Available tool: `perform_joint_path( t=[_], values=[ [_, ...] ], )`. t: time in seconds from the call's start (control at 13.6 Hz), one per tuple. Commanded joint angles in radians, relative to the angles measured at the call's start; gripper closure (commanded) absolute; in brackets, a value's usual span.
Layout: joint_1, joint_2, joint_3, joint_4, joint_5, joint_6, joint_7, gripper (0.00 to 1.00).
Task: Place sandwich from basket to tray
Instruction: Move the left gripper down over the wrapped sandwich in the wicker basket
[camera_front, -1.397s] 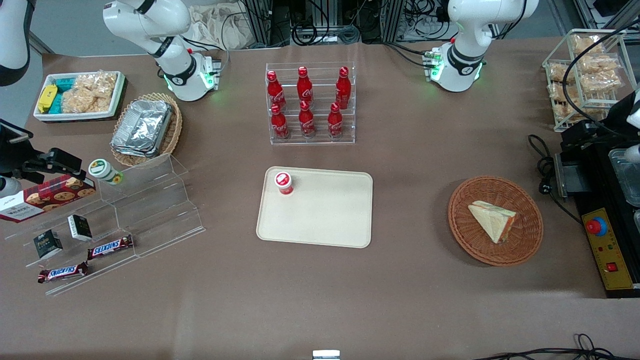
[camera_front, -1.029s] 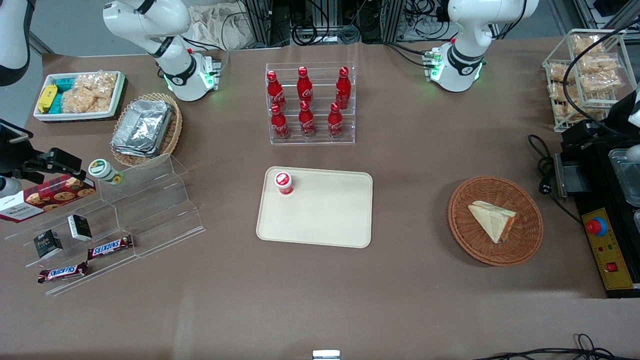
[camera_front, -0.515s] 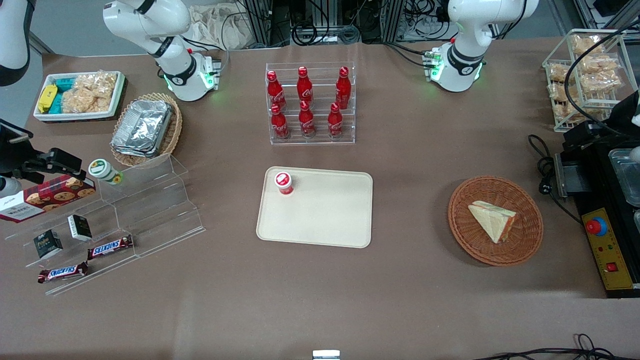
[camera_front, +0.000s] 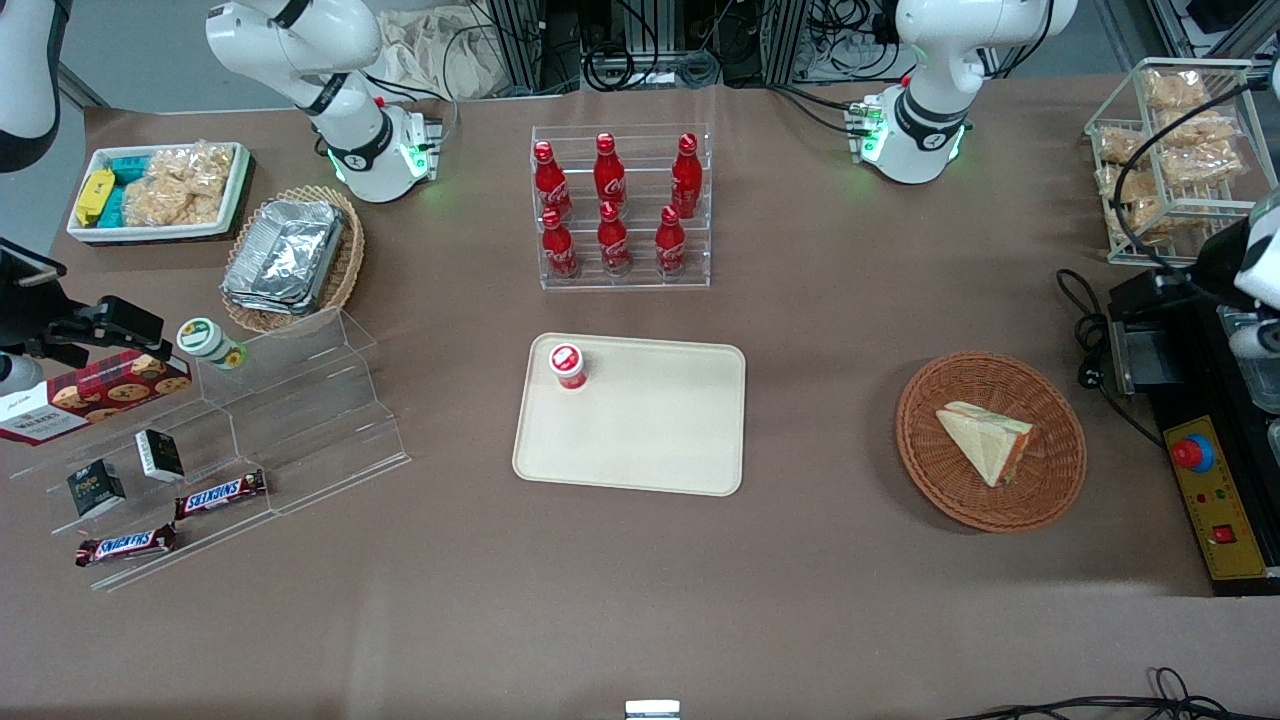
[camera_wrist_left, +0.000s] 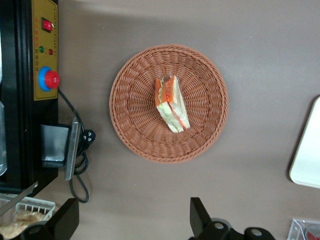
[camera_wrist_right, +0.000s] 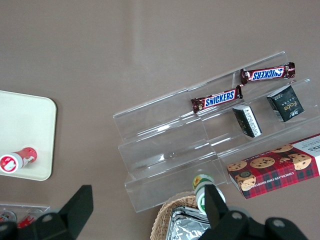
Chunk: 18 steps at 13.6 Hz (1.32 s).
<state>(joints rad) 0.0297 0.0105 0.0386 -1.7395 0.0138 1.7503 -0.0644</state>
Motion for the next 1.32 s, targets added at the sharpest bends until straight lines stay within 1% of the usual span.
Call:
perform_joint_path(
  t=[0.0, 0.07, 0.15, 0.22, 0.29, 0.37, 0.51, 0.74, 0.88, 1.03, 1.1, 1.25],
  values=[
    [0.002, 0.07, 0.006, -0.005, -0.034, 0.073, -0.089, 0.0],
    [0.003, 0.098, 0.009, -0.006, -0.044, 0.099, -0.106, 0.0],
    [0.024, 0.127, 0.009, -0.009, -0.078, 0.122, -0.112, 0.0],
    [0.047, 0.153, 0.009, -0.014, -0.127, 0.153, -0.114, 0.0],
    [0.05, 0.175, 0.009, -0.032, -0.155, 0.191, -0.115, 0.0],
    [0.052, 0.196, 0.009, -0.055, -0.164, 0.245, -0.117, 0.0],
    [0.052, 0.233, 0.009, -0.115, -0.207, 0.36, -0.14, 0.0],
    [0.044, 0.311, 0.004, -0.195, -0.221, 0.549, -0.169, 0.0],
    [0.041, 0.356, 0.001, -0.23, -0.222, 0.644, -0.169, 0.0],
    [0.039, 0.385, 0.0, -0.236, -0.23, 0.681, -0.172, 0.0],
    [0.039, 0.393, 0.0, -0.235, -0.264, 0.684, -0.17, 0.0],
    [0.038, 0.405, -0.002, -0.232, -0.281, 0.696, -0.17, 0.0]
  ],
)
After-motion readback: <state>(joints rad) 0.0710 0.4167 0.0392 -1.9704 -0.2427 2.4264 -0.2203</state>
